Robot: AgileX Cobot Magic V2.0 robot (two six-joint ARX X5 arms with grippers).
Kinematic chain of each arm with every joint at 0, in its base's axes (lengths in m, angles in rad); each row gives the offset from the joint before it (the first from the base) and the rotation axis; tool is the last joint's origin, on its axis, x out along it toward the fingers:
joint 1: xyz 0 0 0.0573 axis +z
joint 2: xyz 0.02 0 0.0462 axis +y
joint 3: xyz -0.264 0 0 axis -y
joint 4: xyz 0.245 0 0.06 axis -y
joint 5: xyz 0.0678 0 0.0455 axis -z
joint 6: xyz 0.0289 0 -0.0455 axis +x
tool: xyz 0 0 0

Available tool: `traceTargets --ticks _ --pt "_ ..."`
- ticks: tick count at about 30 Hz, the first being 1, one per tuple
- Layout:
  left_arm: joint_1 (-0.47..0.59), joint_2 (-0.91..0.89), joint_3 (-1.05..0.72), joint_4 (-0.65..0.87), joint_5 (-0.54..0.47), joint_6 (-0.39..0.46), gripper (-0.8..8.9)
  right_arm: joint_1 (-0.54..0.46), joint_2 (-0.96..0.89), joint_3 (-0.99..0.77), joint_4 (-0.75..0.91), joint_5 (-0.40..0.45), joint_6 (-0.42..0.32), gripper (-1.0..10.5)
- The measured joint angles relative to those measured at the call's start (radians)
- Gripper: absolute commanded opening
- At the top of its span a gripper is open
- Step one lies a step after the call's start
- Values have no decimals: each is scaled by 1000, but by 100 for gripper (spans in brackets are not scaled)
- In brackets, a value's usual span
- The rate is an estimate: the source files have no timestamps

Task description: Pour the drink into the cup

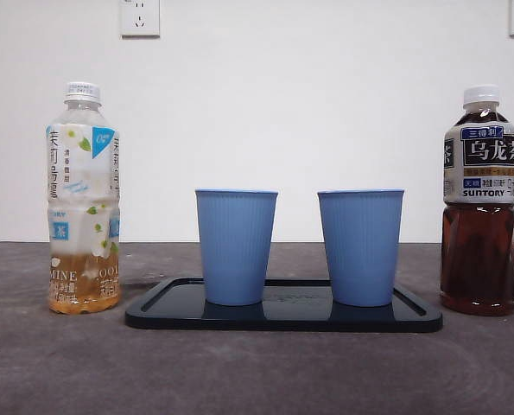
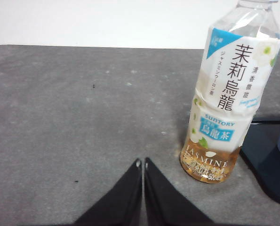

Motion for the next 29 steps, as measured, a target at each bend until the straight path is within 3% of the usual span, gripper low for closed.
traceTargets --ticks 6,10,18,29 --pt "0 0 0 0 0 0 6 -131 -87 -185 147 338 -134 15" --pt "0 0 0 0 0 0 6 -133 -204 -380 317 474 -169 15" --pt "0 0 0 0 0 0 6 -133 -324 -640 555 492 -181 15" --pt "0 0 0 0 0 0 6 -132 -324 -663 526 492 -180 15"
